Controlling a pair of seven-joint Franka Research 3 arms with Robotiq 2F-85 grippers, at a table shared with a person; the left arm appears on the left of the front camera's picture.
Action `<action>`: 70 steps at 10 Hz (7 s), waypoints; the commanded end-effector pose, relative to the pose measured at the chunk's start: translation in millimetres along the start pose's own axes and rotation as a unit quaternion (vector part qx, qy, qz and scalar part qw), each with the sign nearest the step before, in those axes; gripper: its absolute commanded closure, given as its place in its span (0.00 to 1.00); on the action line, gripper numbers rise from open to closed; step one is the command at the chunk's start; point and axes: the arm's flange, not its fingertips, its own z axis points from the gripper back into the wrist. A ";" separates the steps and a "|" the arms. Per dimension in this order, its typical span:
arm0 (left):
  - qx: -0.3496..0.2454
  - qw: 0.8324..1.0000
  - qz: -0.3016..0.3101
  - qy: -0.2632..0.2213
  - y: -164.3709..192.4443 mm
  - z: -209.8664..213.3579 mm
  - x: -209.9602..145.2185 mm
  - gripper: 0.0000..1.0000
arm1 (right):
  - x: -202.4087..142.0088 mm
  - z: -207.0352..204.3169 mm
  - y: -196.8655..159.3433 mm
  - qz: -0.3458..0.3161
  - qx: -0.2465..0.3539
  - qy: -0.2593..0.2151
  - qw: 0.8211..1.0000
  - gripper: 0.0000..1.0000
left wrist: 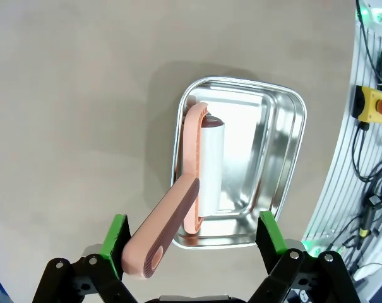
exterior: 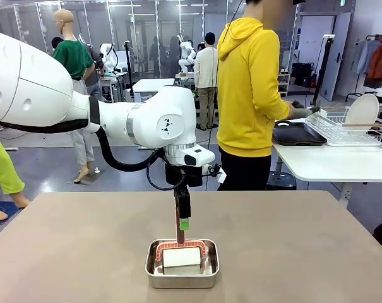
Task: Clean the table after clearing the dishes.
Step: Place the Lint Roller back on top of the Airtight Container.
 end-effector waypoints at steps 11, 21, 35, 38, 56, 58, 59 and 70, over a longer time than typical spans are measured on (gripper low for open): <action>-0.109 0.721 0.466 -0.500 -36.6 88.4 -362.6 0.00 | -0.6 0.8 4.7 -0.009 0.002 0.000 1.000 0.00; -0.077 0.479 0.663 -0.570 -105.5 -8.5 -570.9 0.00 | -0.6 0.8 4.7 -0.009 0.002 0.000 1.000 0.00; -0.105 0.470 0.657 -0.580 -74.0 9.6 -601.0 0.00 | -0.6 0.8 4.7 -0.009 0.002 0.000 1.000 0.00; -0.105 0.470 0.657 -0.580 -74.0 9.6 -601.0 0.00 | -0.6 0.8 4.7 -0.009 0.002 0.000 1.000 0.00; -0.105 0.470 0.657 -0.580 -74.0 9.6 -601.0 0.00 | -0.6 0.8 4.7 -0.009 0.002 0.000 1.000 0.00; -0.105 0.470 0.657 -0.580 -74.0 9.6 -601.0 0.00 | -0.6 0.8 4.7 -0.009 0.002 0.000 1.000 0.00; -0.105 0.470 0.657 -0.580 -74.0 9.6 -601.0 0.00 | -0.6 0.8 4.7 -0.009 0.002 0.000 1.000 0.00; -0.105 0.470 0.657 -0.580 -74.0 9.6 -601.0 0.00 | -0.6 0.8 4.7 -0.009 0.002 0.000 1.000 0.00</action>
